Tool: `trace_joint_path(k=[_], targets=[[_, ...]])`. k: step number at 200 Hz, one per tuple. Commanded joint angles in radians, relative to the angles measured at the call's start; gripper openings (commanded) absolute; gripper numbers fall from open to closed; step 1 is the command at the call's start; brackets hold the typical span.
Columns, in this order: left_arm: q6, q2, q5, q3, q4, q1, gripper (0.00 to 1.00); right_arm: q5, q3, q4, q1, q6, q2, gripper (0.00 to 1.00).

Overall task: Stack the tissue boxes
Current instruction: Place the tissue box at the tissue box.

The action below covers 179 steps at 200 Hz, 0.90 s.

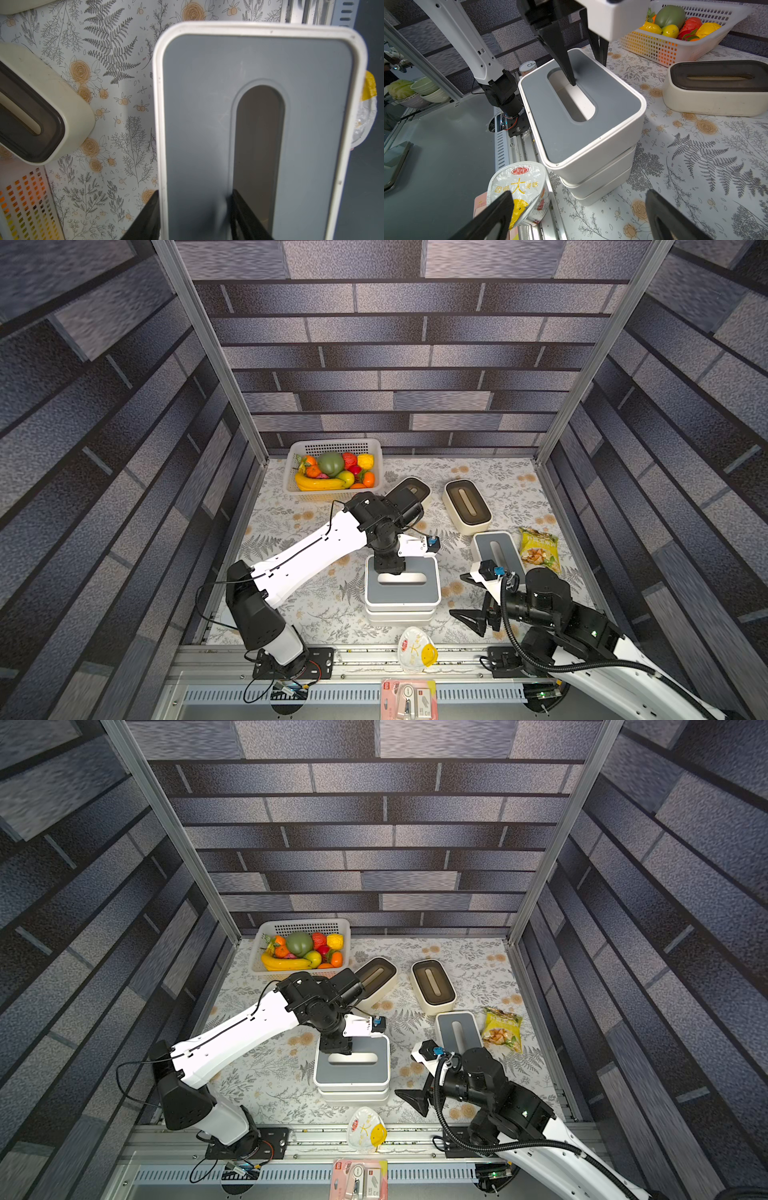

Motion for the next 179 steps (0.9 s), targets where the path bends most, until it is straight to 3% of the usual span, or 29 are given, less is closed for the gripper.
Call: trace_joint_path(k=[1,179], targets=[[-0.016,-0.054,0.004,-0.01,0.014,-0.005,0.43,-0.017,0.002,-0.001,0.001,-0.006,0.006,1.0],[0.001,-0.065,0.017,-0.055,0.04,-0.004,0.44,-0.038,0.001,0.002,0.007,-0.006,0.031,1.0]])
